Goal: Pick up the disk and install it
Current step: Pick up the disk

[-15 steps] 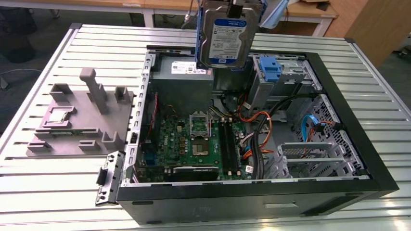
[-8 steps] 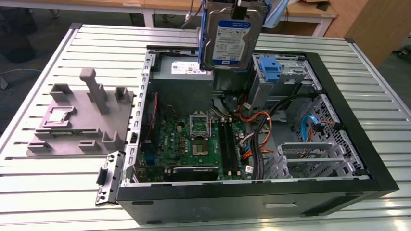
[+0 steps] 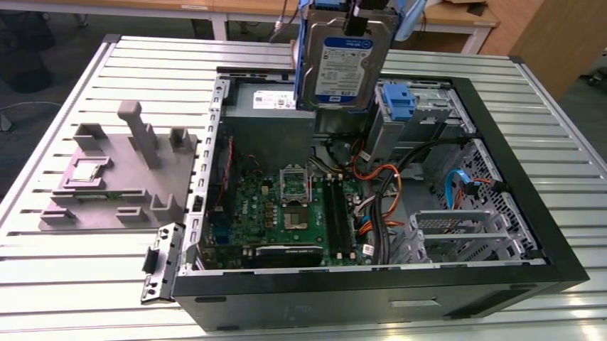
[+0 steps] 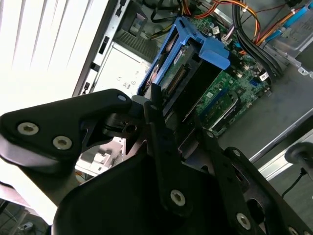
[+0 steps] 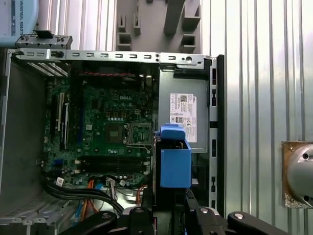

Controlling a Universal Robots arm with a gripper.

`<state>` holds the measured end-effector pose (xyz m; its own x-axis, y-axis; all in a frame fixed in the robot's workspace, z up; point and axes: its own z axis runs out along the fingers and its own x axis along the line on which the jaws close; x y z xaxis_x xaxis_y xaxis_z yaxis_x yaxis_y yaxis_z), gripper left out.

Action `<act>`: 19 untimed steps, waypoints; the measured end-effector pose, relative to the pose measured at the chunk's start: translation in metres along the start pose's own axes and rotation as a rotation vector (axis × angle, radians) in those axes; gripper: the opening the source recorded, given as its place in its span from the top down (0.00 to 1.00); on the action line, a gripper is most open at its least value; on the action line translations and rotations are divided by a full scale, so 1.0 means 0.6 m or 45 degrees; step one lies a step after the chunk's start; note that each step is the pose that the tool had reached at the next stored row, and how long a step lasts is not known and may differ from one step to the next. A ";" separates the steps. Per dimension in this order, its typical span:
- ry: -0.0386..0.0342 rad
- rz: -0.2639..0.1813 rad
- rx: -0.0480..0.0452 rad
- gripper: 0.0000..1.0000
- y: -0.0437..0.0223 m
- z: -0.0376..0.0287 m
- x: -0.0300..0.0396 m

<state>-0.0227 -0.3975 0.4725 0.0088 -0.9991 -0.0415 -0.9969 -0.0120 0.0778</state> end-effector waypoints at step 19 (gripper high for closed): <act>-0.0005 0.000 0.000 0.65 -0.001 0.002 0.047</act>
<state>-0.0217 -0.4255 0.4704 0.0088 -0.9991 -0.0419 -0.9969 -0.0121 0.0778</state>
